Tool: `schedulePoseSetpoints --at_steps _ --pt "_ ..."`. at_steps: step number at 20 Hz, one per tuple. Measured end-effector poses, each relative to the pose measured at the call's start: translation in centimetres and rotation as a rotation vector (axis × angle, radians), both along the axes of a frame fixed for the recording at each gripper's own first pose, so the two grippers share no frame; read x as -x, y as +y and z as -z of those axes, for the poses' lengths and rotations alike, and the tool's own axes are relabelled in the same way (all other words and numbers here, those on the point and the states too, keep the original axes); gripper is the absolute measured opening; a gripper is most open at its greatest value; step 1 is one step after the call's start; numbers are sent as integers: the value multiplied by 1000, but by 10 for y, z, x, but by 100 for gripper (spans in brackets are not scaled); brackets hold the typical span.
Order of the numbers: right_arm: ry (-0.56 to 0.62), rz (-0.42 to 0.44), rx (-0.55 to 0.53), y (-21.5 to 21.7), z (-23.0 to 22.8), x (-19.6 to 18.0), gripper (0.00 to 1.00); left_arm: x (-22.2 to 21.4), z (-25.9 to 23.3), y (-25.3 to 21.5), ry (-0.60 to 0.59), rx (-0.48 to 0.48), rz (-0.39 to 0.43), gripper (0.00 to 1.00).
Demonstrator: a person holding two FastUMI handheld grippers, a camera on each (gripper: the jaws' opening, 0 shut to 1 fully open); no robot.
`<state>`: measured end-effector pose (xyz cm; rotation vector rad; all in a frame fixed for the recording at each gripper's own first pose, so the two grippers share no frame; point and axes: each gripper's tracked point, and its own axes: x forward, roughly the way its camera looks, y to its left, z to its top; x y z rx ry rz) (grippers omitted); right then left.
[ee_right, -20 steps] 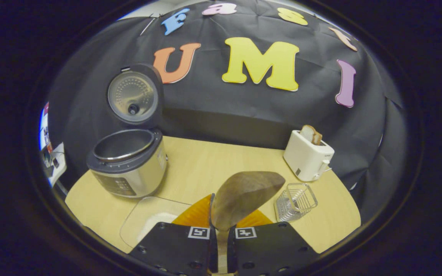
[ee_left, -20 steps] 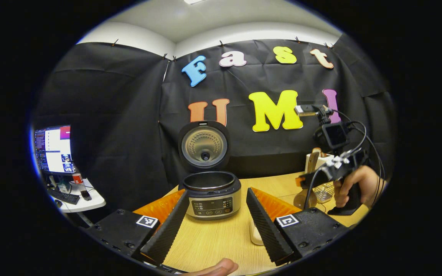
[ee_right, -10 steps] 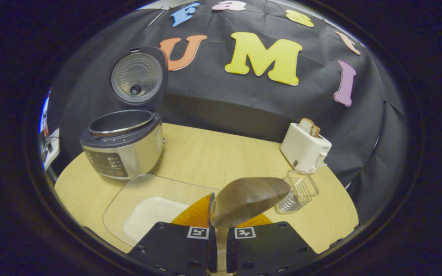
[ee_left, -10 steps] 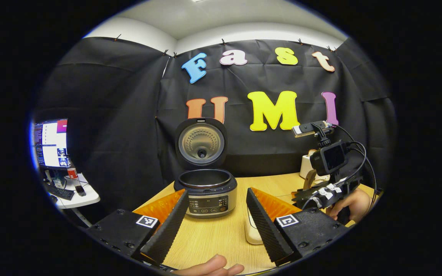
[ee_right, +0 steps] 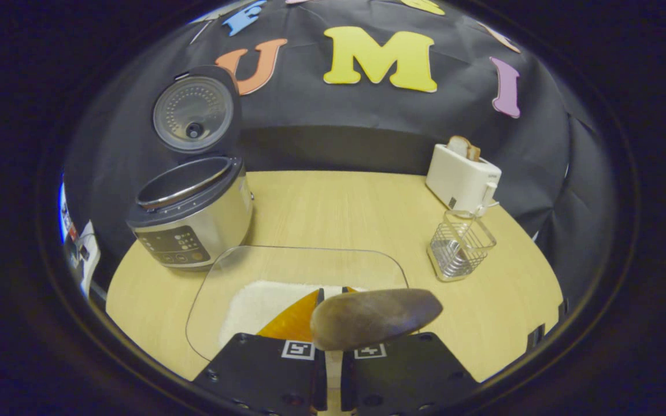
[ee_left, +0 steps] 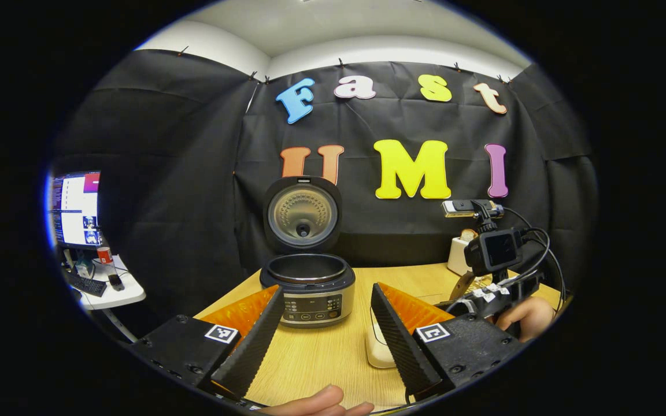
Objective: Close the left gripper, press the button to open the rice cooker; take a wooden spoon from the chopstick holder with the right hand, scoop a spoonful of rice and pour it into the rice cooker, then put the wooden spoon back into the chopstick holder.
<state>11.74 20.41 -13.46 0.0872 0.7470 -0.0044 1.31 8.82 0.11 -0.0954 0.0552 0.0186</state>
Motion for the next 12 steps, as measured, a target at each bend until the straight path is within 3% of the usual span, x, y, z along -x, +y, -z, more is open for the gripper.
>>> schedulePoseSetpoints --at_steps 3,12 --pt "53 60 -111 10 0 -4 10 -2 4 -2 8 -6 7 96" --pt "89 179 -247 24 2 -9 10 -8 14 2 38 -3 2 96"
